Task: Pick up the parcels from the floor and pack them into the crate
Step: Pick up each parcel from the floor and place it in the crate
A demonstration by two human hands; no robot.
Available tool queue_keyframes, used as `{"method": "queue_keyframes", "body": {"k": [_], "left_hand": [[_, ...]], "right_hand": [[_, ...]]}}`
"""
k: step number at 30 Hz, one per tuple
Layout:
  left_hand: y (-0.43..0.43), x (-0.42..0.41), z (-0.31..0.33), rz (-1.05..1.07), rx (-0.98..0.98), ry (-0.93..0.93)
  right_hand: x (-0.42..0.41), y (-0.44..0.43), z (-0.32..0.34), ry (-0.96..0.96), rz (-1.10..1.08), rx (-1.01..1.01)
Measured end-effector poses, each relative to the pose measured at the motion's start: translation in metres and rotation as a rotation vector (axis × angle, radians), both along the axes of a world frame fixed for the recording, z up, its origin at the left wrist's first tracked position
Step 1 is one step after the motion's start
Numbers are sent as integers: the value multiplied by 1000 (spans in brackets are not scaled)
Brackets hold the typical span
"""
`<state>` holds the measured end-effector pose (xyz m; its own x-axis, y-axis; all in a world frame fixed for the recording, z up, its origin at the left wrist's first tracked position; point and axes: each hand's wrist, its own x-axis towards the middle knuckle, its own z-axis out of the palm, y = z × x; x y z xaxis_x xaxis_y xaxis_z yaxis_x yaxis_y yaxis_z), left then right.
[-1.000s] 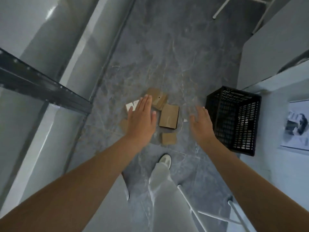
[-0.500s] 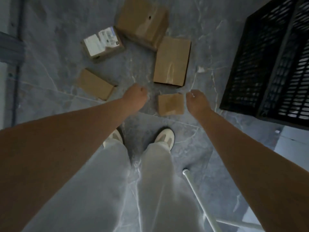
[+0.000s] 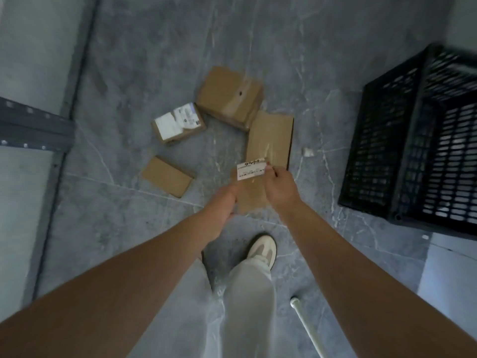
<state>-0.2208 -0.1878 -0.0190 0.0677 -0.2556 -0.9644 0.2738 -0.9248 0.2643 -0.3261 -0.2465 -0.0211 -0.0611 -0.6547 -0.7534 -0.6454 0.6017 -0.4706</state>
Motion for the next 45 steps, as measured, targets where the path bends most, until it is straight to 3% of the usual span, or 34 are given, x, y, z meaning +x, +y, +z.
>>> {"method": "queue_keyframes", "body": {"k": [6, 12, 16, 20, 26, 30, 35, 41, 45], "left_hand": [[-59, 99, 215, -73, -446, -298], [-108, 159, 493, 87, -954, -434], [-72, 165, 638, 251, -1164, -513], [-23, 167, 741, 396, -1327, -578], [70, 174, 826, 563, -1400, -881], [163, 177, 848, 735, -1372, -1154], [299, 178, 875, 917, -1265, -1274], [471, 158, 916, 1147, -1093, -1547], [597, 131, 935, 1206, -915, -1625]], "right_hand": [[62, -68, 231, -173, -143, -283], [110, -115, 505, -493, -260, -592], [128, -99, 644, -687, -161, -733], [143, -75, 740, -829, 16, -831], [178, -12, 834, -1073, 276, -806], [213, 56, 871, -1234, 528, -659], [255, 165, 905, -1290, 813, -463], [298, 314, 938, -1356, 1185, -231], [312, 434, 947, -1277, 1510, -24]]}}
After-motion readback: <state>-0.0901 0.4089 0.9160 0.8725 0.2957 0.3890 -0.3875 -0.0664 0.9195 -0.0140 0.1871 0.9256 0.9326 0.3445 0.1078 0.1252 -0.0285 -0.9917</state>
